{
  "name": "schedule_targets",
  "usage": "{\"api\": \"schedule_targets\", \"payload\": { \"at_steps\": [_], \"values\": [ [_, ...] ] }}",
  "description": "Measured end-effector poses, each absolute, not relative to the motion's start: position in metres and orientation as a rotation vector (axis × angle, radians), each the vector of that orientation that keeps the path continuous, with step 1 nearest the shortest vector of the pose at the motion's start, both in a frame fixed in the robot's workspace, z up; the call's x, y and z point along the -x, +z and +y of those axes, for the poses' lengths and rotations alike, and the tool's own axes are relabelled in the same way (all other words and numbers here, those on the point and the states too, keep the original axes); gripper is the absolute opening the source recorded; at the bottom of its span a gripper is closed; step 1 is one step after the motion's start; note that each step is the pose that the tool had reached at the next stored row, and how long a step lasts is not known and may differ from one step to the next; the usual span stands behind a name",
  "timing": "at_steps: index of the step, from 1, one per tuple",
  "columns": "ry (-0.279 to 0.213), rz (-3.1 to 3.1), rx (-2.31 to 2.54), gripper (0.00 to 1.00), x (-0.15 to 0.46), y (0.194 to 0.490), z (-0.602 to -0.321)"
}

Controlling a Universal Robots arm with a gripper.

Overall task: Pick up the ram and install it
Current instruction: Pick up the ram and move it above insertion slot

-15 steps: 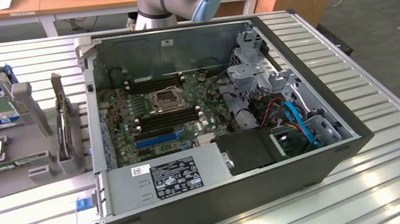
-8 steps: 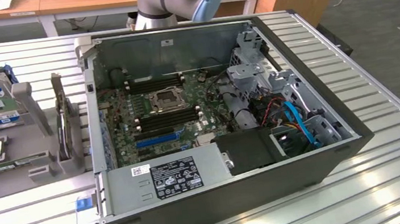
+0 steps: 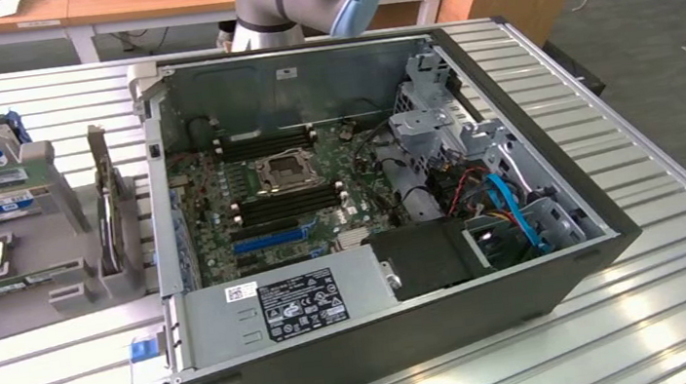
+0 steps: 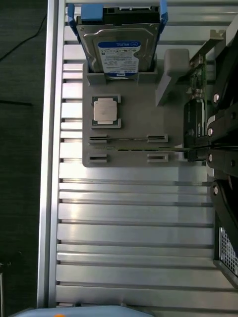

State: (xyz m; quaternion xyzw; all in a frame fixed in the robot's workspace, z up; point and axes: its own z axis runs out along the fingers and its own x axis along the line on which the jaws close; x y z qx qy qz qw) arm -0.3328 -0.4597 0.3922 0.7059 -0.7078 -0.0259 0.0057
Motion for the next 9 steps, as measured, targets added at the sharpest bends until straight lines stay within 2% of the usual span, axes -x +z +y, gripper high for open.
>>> {"api": "schedule_targets", "payload": {
  "at_steps": [9],
  "values": [
    [-0.081,-2.216,-2.21,0.11,0.319,0.392,-0.46]
  ]
}}
